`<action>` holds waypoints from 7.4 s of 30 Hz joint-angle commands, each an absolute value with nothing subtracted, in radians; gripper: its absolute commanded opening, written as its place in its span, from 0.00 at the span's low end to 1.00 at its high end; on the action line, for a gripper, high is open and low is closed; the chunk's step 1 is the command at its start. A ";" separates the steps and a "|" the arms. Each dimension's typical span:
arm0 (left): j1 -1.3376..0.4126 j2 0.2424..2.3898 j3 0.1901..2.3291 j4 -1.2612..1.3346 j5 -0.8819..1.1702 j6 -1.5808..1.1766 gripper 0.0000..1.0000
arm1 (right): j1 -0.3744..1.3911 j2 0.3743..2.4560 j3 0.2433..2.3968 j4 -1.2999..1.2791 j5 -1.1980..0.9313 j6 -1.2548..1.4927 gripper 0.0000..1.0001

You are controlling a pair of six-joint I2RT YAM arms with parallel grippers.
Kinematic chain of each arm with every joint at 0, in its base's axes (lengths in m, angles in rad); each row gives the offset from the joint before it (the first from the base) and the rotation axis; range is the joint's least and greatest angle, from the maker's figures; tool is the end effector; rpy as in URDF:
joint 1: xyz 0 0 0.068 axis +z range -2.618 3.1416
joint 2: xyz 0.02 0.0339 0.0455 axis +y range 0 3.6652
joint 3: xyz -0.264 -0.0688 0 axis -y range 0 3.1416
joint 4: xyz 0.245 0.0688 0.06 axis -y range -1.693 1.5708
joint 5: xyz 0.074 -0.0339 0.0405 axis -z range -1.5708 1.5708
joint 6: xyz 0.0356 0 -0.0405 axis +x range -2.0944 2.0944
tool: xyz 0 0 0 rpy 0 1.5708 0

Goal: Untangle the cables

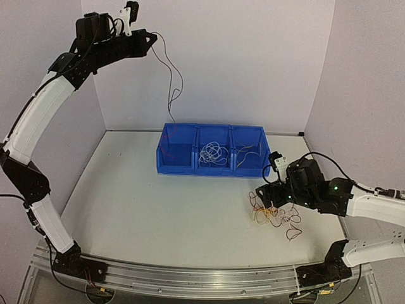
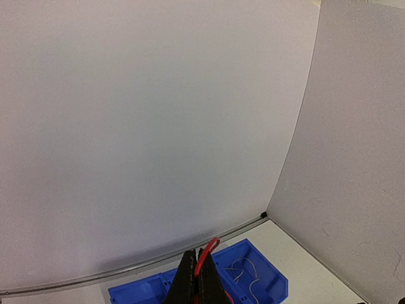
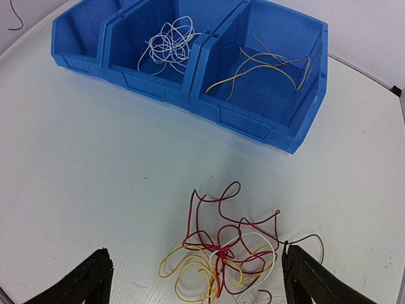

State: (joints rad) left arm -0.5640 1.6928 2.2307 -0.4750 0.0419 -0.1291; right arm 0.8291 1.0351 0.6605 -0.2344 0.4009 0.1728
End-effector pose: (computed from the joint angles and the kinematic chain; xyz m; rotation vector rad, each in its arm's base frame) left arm 0.2875 -0.1836 0.5595 0.3649 1.4925 -0.5859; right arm 0.1607 0.1549 0.2456 -0.4699 2.0768 0.1532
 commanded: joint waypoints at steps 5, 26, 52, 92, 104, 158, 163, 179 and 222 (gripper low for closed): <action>-0.566 1.752 2.229 -0.473 0.069 -0.138 0.00 | 0.826 1.017 0.670 -0.229 0.450 0.149 0.90; -0.563 1.951 2.273 -0.487 -0.245 -0.089 0.00 | 0.826 0.922 0.608 -0.230 0.509 0.163 0.90; -0.551 1.807 2.261 -0.432 -0.400 -0.032 0.00 | 0.826 1.019 0.628 -0.227 0.518 0.166 0.91; -0.540 2.226 2.080 -0.519 -0.471 -0.309 0.00 | 0.826 0.978 0.578 -0.231 0.580 0.157 0.91; -0.518 2.167 1.952 -0.492 -0.376 -0.338 0.00 | 0.827 0.997 0.570 -0.233 0.580 0.174 0.91; -0.592 2.268 2.239 -0.584 -0.177 -0.249 0.60 | 0.827 0.913 0.546 -0.268 0.575 0.195 0.91; -0.607 2.235 2.248 -0.611 -0.258 -0.238 0.85 | 0.827 0.905 0.544 -0.270 0.569 0.194 0.91; -0.757 1.800 1.863 -0.469 -0.317 -0.310 1.00 | 0.793 1.156 0.678 -0.456 0.452 0.300 0.98; -0.946 1.928 1.317 -0.136 0.244 -0.898 0.90 | 0.755 1.707 0.839 -0.156 -0.225 0.243 0.09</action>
State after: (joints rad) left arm -0.9464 1.9250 1.2595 -0.0662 0.2379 -0.8094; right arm 0.7343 1.6766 0.7995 -0.1968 -0.2614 0.2308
